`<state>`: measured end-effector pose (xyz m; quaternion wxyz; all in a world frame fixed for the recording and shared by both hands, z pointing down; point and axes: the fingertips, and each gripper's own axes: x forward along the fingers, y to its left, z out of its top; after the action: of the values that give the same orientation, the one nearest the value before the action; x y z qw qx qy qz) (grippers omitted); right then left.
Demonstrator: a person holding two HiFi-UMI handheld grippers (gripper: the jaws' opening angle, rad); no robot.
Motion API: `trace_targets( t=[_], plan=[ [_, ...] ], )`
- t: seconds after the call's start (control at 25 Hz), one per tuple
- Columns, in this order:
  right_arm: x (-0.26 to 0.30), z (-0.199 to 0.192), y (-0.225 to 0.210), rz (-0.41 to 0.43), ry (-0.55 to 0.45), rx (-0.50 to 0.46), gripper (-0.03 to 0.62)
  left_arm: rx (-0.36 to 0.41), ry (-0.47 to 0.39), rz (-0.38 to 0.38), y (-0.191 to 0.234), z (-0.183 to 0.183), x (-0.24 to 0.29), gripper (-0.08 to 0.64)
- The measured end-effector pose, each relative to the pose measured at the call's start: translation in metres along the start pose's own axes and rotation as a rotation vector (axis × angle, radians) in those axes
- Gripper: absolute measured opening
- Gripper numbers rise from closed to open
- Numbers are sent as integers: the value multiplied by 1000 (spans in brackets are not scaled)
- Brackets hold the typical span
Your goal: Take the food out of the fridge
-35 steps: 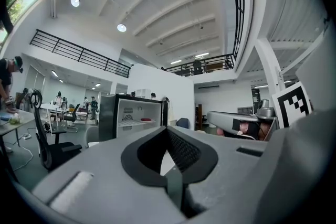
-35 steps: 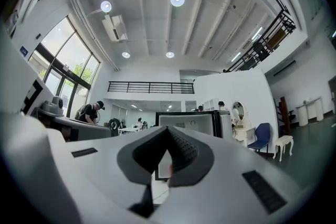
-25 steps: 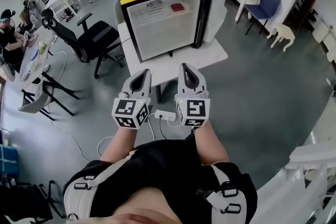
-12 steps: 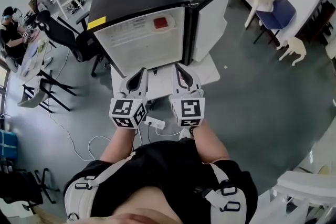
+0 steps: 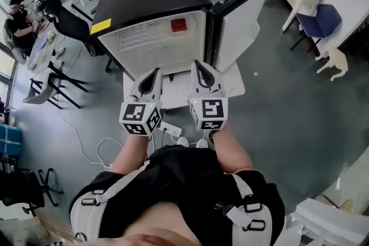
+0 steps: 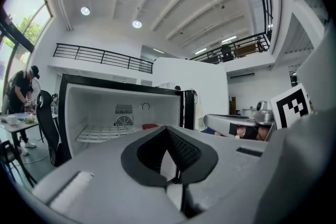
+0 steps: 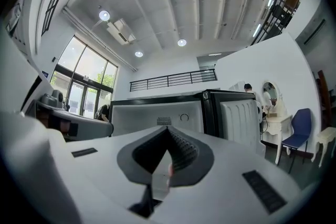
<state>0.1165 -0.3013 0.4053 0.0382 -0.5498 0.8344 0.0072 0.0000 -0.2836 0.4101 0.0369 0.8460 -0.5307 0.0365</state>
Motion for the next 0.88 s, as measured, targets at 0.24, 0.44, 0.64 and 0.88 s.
trace_targets(
  t=[0.24, 0.44, 0.64, 0.88],
  plan=[
    [28, -12, -3, 15, 18, 90, 9, -4, -14, 17, 10, 6, 12, 2],
    [57, -27, -14, -18, 24, 343, 120, -5, -8, 47, 25, 3, 10, 2],
    [86, -52, -24, -47, 66, 723, 126, -1, -1, 78, 36, 1, 6, 2],
    [118, -83, -34, -114, 98, 1096, 130, -1, 12, 119, 51, -3, -4, 2]
  ],
)
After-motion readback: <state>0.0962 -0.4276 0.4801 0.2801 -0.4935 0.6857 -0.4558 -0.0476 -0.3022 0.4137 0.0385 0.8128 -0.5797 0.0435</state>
